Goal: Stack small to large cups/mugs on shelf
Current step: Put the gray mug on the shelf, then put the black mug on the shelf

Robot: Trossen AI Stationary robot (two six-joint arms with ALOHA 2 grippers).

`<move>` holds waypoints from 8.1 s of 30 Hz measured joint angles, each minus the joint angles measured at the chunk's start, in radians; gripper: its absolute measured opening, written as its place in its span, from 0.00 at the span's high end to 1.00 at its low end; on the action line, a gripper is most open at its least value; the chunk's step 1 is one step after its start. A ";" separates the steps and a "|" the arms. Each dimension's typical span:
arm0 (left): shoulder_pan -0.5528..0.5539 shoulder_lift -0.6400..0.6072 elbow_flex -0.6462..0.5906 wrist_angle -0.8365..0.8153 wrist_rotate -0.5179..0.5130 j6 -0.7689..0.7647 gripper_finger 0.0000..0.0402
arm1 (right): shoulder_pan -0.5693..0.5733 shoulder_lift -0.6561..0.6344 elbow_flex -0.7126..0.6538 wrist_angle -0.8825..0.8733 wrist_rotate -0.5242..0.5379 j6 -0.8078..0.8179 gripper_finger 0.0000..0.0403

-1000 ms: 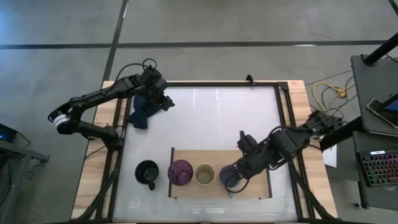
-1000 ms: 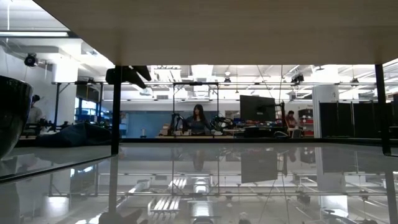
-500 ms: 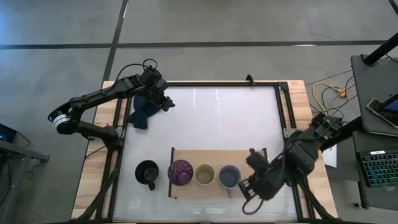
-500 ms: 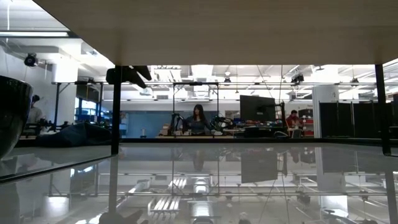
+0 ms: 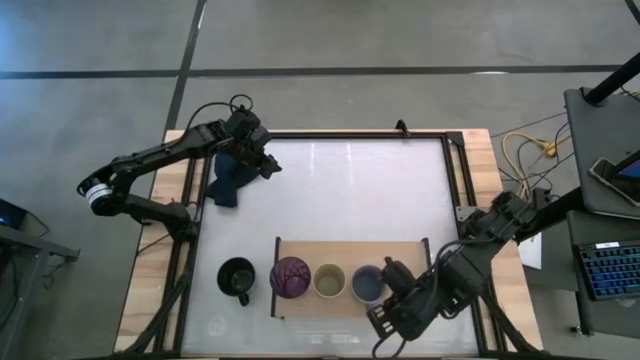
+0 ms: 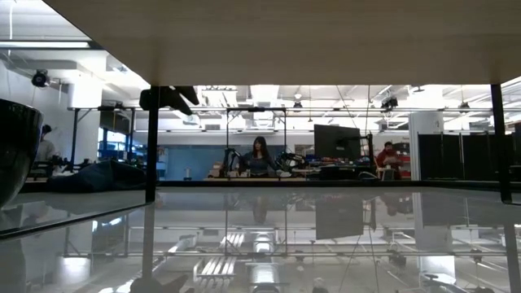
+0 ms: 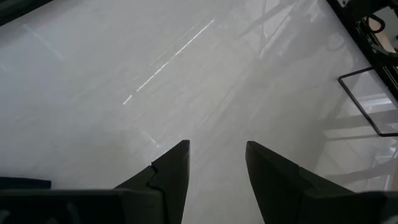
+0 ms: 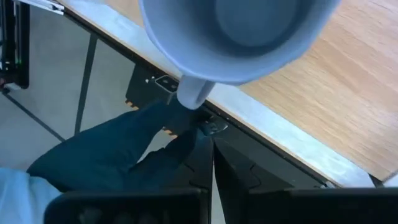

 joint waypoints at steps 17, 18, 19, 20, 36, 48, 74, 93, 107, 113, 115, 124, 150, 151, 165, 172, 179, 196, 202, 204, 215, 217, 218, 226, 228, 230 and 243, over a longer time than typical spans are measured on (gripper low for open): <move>0.001 0.000 -0.001 -0.008 0.006 0.036 0.64 | -0.007 0.033 -0.005 0.028 0.111 0.024 0.98; 0.001 0.000 -0.001 -0.008 0.006 0.036 0.64 | -0.010 0.033 -0.007 0.030 0.112 0.024 0.98; 0.001 0.000 -0.001 -0.008 0.007 0.036 0.64 | -0.011 0.033 -0.009 0.031 0.112 0.024 0.98; 0.001 0.000 -0.001 -0.008 0.007 0.036 0.64 | -0.013 0.033 -0.012 0.038 0.112 0.024 0.98; 0.001 0.000 -0.001 -0.008 0.011 0.056 0.64 | -0.026 0.032 -0.018 0.067 0.112 -0.001 0.98; 0.001 -0.006 -0.001 -0.013 0.029 0.054 0.64 | -0.029 0.027 -0.007 0.036 0.167 -0.058 0.98; -0.006 -0.202 -0.013 -0.146 0.024 0.110 0.64 | -0.012 -0.052 0.089 -0.103 0.270 -0.137 0.76; -0.229 -0.668 -0.122 -0.655 0.001 -0.259 0.55 | -0.101 -0.253 0.087 -0.255 0.586 -0.469 0.51; -0.316 -0.730 -0.149 -0.028 -0.016 -0.439 0.55 | -0.275 -0.274 0.086 -0.255 0.490 -0.725 0.51; -0.489 -0.511 -0.149 -0.025 0.073 -0.361 0.55 | -0.301 -0.285 0.085 -0.255 0.449 -0.745 0.51; -0.586 -0.481 -0.161 -0.147 0.041 -0.353 0.55 | -0.301 -0.289 0.085 -0.255 0.444 -0.741 0.51; -0.953 -0.576 -0.127 -0.472 -0.388 -0.662 0.55 | -0.328 -0.319 0.085 -0.255 0.451 -0.798 0.51; -1.303 -0.144 -0.111 -0.536 -0.501 -0.803 0.55 | -0.374 -0.367 0.083 -0.255 0.451 -0.934 0.51; -1.303 -0.145 -0.121 -0.526 -0.501 -0.803 0.55 | -0.374 -0.371 0.079 -0.255 0.451 -0.934 0.51; -1.302 -0.154 -0.239 -0.396 -0.504 -0.812 0.55 | -0.374 -0.384 0.030 -0.255 0.443 -0.932 0.51; -1.301 -0.154 -0.247 -0.381 -0.559 -0.811 0.54 | -0.374 -0.384 0.030 -0.255 0.443 -0.920 0.51; -1.301 -0.154 -0.303 -0.260 -0.553 -0.811 0.60 | -0.374 -0.384 0.030 -0.255 0.443 -0.917 0.51; -1.301 -0.147 -0.303 -0.256 -0.551 -0.803 0.97 | -0.371 -0.394 0.030 -0.255 0.412 -0.920 0.51; -1.300 -0.147 -0.303 -0.259 -0.537 -0.782 0.96 | -0.371 -0.405 0.024 -0.255 0.393 -0.931 0.51; -1.298 -0.147 -0.303 -0.259 -0.534 -0.783 0.96 | -0.371 -0.412 0.018 -0.254 0.393 -0.940 0.51; -1.005 -0.248 -0.299 -0.277 -0.558 -0.639 0.98 | -0.371 -0.513 -0.061 -0.255 0.398 -0.894 0.51; -0.888 -0.292 -0.295 -0.272 -0.556 -0.554 0.99 | -0.371 -0.540 -0.090 -0.255 0.399 -0.866 0.51; -0.823 -0.306 -0.292 -0.271 -0.546 -0.519 0.99 | -0.371 -0.552 -0.107 -0.255 0.399 -0.850 0.51; -0.311 -0.173 -0.153 -0.245 -0.359 -0.160 0.99 | -0.375 -0.580 -0.247 -0.250 0.426 -0.750 0.51; -0.236 -0.075 -0.064 -0.241 -0.338 -0.082 0.99 | -0.378 -0.564 -0.259 -0.246 0.426 -0.735 0.51; -0.179 0.026 0.041 -0.237 -0.316 -0.007 0.99 | -0.378 -0.552 -0.261 -0.237 0.428 -0.723 0.51; -0.178 0.612 0.640 -0.312 -0.231 0.309 0.99 | -0.553 -0.450 -0.195 -0.131 0.529 -0.658 0.51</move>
